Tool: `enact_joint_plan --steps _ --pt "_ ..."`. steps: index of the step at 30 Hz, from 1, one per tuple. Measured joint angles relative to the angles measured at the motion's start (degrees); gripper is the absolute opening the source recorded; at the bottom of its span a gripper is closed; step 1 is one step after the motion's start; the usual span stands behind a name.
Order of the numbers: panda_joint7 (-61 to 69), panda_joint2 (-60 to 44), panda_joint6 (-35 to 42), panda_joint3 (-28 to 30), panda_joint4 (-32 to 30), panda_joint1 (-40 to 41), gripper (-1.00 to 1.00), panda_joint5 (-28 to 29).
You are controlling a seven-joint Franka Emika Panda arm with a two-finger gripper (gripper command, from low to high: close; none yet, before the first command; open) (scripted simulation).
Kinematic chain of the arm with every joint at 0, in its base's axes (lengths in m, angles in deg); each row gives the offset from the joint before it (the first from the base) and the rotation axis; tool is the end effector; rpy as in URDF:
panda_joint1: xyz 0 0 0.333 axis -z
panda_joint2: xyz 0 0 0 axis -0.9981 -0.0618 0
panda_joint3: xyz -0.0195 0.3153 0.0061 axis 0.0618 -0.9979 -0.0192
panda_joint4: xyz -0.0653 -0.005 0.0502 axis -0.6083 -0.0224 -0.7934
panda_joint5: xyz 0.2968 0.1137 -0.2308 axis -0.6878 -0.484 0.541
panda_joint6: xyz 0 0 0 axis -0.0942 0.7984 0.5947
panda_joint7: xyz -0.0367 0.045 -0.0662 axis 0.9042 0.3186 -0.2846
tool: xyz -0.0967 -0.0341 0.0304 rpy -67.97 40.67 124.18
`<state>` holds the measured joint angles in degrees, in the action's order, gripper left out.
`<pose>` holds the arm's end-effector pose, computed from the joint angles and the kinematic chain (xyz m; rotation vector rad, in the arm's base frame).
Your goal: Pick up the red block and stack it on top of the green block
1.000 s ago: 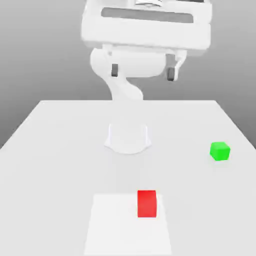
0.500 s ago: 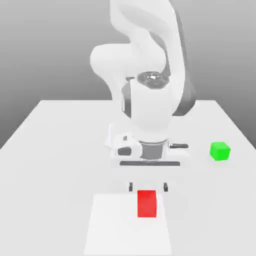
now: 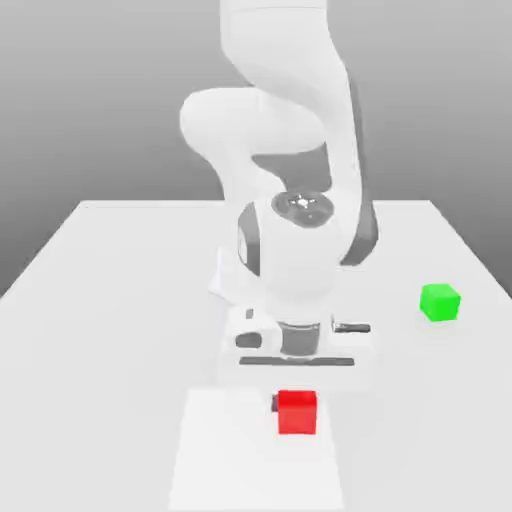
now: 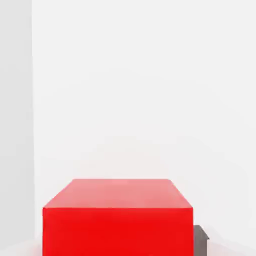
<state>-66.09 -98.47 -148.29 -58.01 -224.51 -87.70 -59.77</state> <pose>0.3697 0.0514 0.1620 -2.8867 1.2273 -0.0074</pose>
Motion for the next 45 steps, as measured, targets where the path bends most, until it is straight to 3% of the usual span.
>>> enact_joint_plan --steps 8,22,33,37,41,42,45 --pt "3.4 10.7 9.1 -2.0 -1.7 0.5 -1.0 -4.9" --pt "-4.7 26.0 21.6 -18.4 -2.6 -22.1 -1.0 -14.8" --pt "-9.5 24.5 18.4 -32.3 -4.6 -40.2 -1.0 -23.6" --pt "-13.8 17.7 11.6 -35.3 -4.8 -38.1 -1.0 -18.2" --pt "-24.9 9.1 4.6 -32.8 -4.8 -35.9 -1.0 -2.4" --pt "-28.2 7.1 3.2 -30.3 -4.6 -37.2 1.0 2.3" --pt "-28.2 7.1 3.2 -30.3 -4.6 -37.2 1.0 2.3"
